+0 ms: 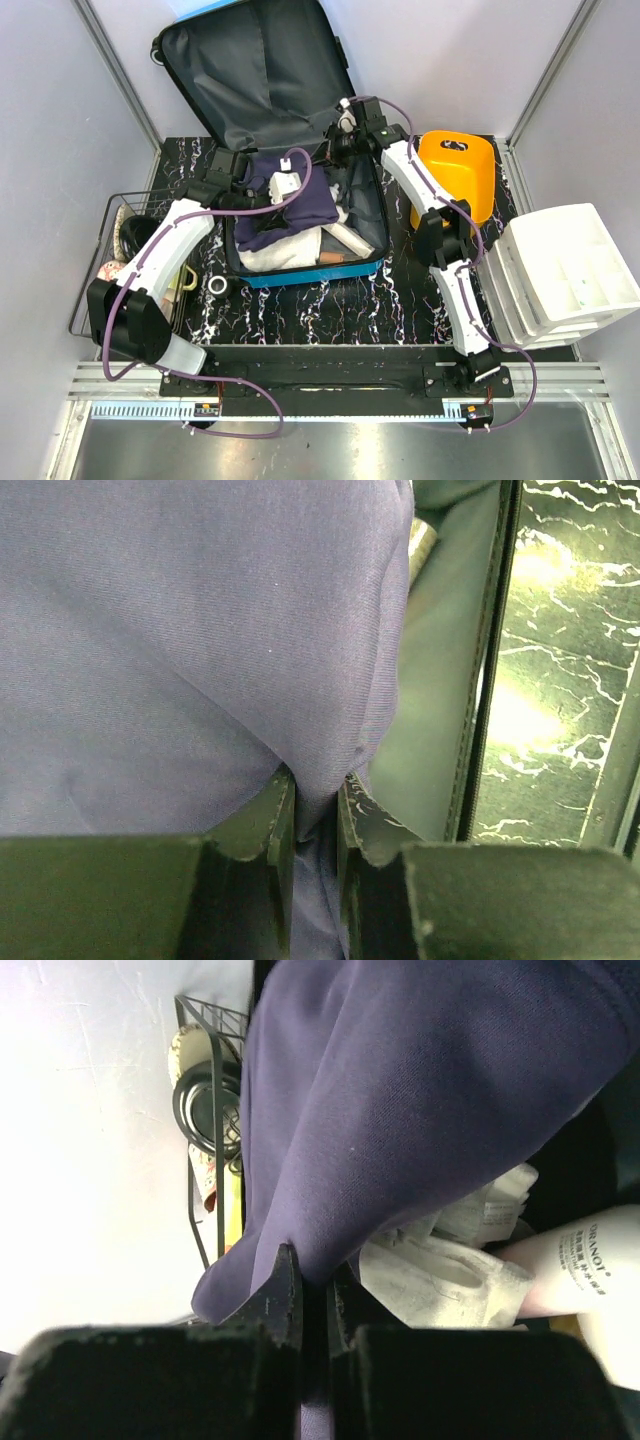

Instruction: Open, take out, and arrange the luggage

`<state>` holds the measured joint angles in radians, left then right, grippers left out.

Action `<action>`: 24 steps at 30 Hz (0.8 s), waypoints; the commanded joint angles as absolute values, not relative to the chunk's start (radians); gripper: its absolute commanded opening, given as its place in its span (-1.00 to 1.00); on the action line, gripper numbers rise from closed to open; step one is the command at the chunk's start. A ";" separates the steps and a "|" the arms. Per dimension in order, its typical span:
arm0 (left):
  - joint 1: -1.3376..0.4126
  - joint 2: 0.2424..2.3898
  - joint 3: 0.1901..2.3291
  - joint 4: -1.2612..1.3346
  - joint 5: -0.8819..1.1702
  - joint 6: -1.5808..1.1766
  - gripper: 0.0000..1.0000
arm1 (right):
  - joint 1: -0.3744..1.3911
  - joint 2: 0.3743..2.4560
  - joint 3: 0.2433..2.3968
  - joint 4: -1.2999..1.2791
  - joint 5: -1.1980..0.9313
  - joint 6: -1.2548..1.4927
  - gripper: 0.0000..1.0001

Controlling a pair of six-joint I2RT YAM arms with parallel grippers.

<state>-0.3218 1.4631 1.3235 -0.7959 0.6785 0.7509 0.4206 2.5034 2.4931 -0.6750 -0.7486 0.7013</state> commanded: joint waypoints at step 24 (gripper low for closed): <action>-0.630 1.900 1.827 -0.217 0.542 0.581 -1.00 | 0.025 2.195 2.453 -0.649 -0.509 0.279 -1.00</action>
<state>-0.5671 1.8572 1.6951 -0.3698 0.5785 0.6186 0.1020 2.3211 2.4485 -0.7139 -0.5903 0.3794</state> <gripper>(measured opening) 0.192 0.058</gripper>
